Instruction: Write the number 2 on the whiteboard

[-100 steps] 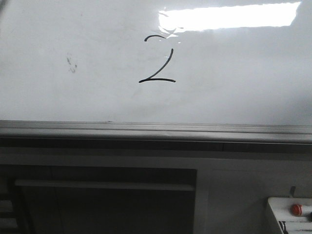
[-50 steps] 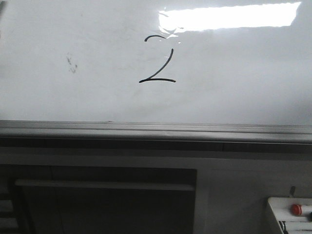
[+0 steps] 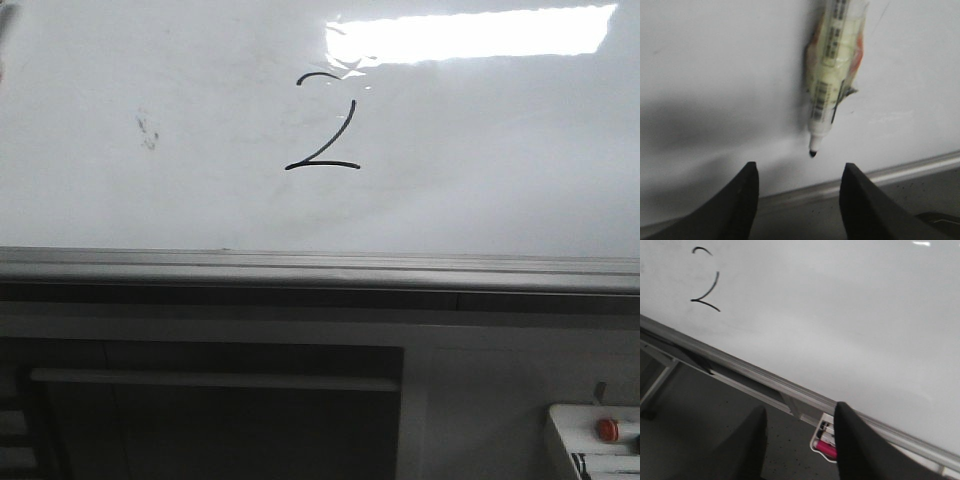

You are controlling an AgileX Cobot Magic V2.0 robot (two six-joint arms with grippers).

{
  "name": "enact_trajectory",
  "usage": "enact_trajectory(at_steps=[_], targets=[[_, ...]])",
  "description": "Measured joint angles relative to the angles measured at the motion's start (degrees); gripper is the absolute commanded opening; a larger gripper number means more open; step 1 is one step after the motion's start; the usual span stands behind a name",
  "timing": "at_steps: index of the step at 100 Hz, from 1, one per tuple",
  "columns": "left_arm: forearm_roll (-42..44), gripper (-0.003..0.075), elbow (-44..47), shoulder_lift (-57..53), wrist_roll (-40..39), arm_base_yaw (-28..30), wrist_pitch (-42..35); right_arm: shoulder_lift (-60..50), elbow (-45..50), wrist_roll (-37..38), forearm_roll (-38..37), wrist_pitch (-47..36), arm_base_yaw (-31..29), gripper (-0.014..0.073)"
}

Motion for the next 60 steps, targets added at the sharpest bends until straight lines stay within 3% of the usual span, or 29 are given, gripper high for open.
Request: enact_trajectory(at_steps=[21,37,60], targets=[[5.07,0.0338,-0.78,-9.61,-6.40,-1.94,3.51,-5.92,3.48,12.40,-10.95,-0.96,0.00,0.0268],[5.07,0.0315,4.65,-19.48,-7.20,-5.79,-1.27,-12.01,10.24,16.09,-11.74,-5.70,0.00,0.0267],[5.04,0.0312,17.38,-33.97,-11.51,-6.20,-6.88,-23.60,18.78,16.39,-11.77,-13.12,0.00,0.0238]])
